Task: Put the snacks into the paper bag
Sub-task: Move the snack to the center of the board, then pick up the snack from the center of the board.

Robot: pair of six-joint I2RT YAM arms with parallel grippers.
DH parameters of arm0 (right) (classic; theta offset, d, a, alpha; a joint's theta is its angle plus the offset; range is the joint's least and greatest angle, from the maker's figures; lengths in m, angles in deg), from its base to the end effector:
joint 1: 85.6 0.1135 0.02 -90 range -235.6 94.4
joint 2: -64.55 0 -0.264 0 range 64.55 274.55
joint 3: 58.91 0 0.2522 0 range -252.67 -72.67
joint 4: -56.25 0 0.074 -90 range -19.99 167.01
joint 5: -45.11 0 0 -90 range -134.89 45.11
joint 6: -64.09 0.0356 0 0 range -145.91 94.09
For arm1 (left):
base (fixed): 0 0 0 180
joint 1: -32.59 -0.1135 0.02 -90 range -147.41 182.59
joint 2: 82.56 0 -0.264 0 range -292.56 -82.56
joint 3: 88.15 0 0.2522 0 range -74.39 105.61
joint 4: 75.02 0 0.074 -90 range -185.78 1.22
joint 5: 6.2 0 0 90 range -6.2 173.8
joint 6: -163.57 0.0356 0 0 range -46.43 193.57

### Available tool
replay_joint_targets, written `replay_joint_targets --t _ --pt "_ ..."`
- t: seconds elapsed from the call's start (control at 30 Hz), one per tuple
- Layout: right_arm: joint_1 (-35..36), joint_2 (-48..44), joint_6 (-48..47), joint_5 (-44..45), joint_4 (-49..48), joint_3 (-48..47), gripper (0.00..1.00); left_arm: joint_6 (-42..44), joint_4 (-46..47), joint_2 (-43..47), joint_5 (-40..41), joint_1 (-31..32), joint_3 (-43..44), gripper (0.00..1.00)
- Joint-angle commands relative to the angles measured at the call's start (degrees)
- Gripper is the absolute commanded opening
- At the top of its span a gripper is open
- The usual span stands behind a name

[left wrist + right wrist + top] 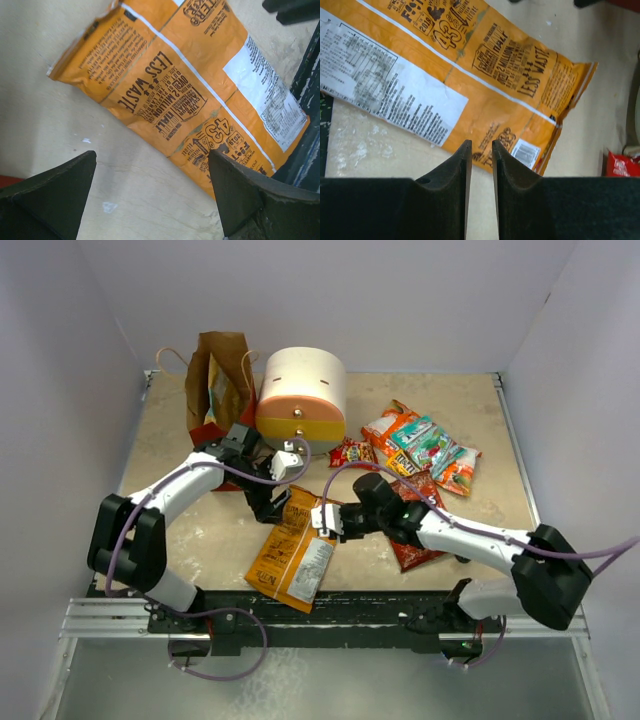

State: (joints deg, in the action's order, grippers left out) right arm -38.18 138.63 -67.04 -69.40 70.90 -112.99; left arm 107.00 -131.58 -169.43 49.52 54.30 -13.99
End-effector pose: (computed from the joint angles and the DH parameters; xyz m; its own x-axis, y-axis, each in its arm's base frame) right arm 0.1732 0.2103 0.2206 0.3028 -0.5550 -0.7748 -0.9316 -0.0009 -0.3634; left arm 0.2604 -0.1252 0.2249 -0.4547 0.6710 -0.5856 0.8884 0.3885 -0.2446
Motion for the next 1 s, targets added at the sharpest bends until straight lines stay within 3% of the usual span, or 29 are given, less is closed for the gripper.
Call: replay_joint_targets --t 0.0,0.43,0.8,0.97 --pt "2.89 2.95 -4.40 2.10 -7.86 0.06 0.25 -5.97 -0.93 -3.72 -0.66 1.00 1.88 0.96" --pt "5.67 6.44 -9.48 8.41 -5.12 0.34 0.24 -12.25 4.83 -13.78 -4.38 1.48 4.91 0.98" --pt "5.58 0.58 -7.97 13.86 -1.20 2.69 0.24 -20.81 16.27 -16.53 -3.13 1.43 6.37 1.00" --pt "5.16 0.11 -7.25 15.17 -1.65 3.05 0.24 -22.17 21.08 -17.74 -3.40 1.50 6.17 0.91"
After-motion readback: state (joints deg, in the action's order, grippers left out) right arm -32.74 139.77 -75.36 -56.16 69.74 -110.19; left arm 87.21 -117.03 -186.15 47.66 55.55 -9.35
